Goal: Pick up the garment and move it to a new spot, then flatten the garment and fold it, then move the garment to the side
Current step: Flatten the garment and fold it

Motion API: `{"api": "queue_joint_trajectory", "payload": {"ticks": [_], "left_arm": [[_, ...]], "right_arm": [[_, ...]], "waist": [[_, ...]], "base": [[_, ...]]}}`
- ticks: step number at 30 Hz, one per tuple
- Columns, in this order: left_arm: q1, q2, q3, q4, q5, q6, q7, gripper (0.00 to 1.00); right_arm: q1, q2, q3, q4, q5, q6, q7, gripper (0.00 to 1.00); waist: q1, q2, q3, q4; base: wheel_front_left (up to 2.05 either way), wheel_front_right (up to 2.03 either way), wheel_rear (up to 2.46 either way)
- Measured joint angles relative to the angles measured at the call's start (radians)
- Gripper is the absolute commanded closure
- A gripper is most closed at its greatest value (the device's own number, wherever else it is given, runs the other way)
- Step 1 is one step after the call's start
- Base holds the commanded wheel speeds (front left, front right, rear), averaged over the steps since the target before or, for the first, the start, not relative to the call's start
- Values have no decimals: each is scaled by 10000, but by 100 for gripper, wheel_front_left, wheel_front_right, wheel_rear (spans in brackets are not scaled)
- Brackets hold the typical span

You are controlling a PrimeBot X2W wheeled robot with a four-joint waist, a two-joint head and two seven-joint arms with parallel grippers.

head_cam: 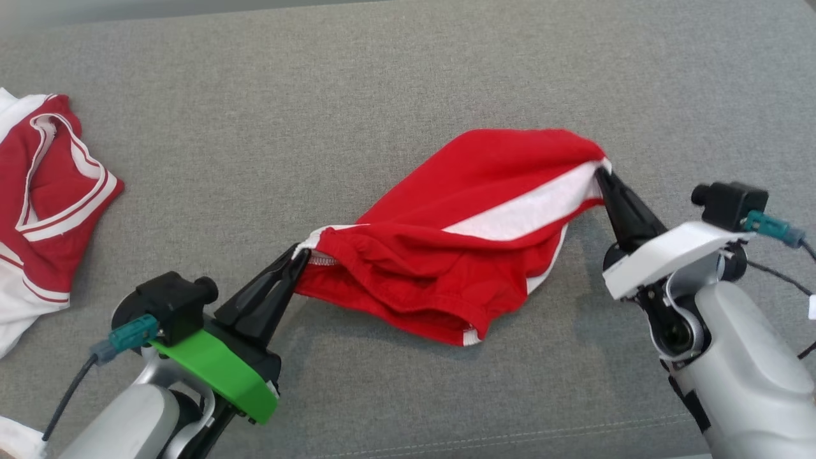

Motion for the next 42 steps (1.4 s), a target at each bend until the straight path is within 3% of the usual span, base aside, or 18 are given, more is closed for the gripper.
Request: {"api": "queue_joint_trajectory", "payload": {"ticks": [5,11,15,20,23,25,29,34,39,42], "left_arm": [[-73,359,194,-756,-679,-334,242,100],[-67,1254,433,-2184,-1710,-506,803,100],[11,1513,738,-3164,-2778,-523,1093,100],[659,1797,953,-4378,-4103,-533,1323,100],[789,2067,1446,-4959,-4681,-533,1319,100],[839,2268,1960,-5356,-5166,-533,1308,100],[1072,2462,2121,-5425,-5390,-485,1452,100],[1233,2380,1860,-5091,-5877,-485,1569,100],[1385,2362,1751,-4249,-5954,-485,1672,100],[1383,2376,1814,-3990,-5962,-485,1672,100]], "right_arm": [[-734,111,-568,-1620,1505,307,25,100],[-670,-610,-1129,-3124,2541,349,633,100],[188,-1246,-1363,-3475,2941,345,1300,100],[1205,-1030,-1641,-4767,3921,345,1480,100],[1328,-1338,-2088,-5461,4174,345,1540,100],[1902,-1680,-2153,-5521,4232,205,1941,100],[2638,-1616,-2109,-5599,4393,52,2201,100],[3082,-1275,-2048,-5511,4460,-209,2194,100],[3476,-508,-1064,-5010,4383,-295,2186,100],[3482,-487,-602,-4694,3883,-295,2188,100]], "waist": [[0,0,-296,-109],[0,0,-704,-384],[0,0,-877,-673],[0,0,-950,-1047],[0,0,-942,-1261],[0,0,-904,-1466],[0,0,-740,-1648],[0,0,-454,-1733],[0,0,-30,-1783],[0,0,195,-1820]], "base": [[0,0,0],[0,0,0],[0,0,0],[0,0,0],[0,0,0],[0,0,0],[0,0,0],[0,0,0],[0,0,0],[0,0,0]]}}
